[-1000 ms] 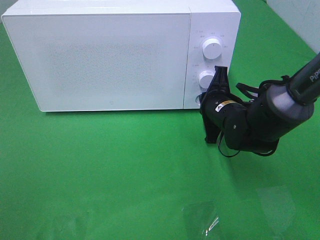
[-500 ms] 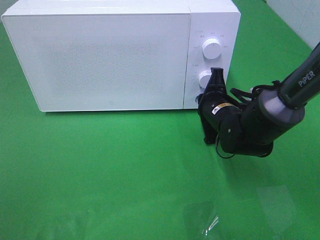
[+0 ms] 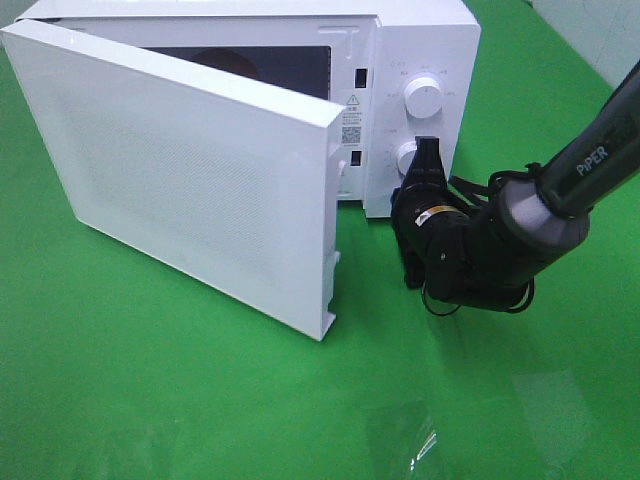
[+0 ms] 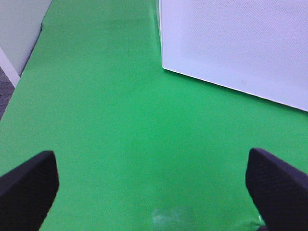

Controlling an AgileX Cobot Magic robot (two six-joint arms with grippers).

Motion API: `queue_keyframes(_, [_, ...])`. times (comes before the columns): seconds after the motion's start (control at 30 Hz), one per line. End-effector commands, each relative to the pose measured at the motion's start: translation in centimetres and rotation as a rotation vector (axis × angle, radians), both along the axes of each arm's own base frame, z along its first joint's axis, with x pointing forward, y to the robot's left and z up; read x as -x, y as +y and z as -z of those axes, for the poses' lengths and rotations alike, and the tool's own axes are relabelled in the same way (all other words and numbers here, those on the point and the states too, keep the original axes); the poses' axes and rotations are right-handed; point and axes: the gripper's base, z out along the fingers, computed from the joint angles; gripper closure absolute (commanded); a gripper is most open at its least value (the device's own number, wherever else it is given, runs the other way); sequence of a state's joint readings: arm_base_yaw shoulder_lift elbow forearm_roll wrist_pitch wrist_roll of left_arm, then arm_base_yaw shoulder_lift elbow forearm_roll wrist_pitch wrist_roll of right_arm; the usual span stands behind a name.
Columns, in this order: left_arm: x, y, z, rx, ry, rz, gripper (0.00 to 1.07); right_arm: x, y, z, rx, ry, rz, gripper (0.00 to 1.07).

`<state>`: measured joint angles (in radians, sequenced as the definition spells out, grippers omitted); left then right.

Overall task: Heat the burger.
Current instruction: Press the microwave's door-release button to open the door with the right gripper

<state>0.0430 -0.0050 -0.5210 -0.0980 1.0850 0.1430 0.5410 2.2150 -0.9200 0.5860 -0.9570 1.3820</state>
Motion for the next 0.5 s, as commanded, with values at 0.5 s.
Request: queue_keyframes(0.5, [0.00, -0.02, -0.02, 0.002, -0.016, -0.003, 0.09, -2.46, -0.35, -4.07, -0.015, -0.262, 0.018, 1.07])
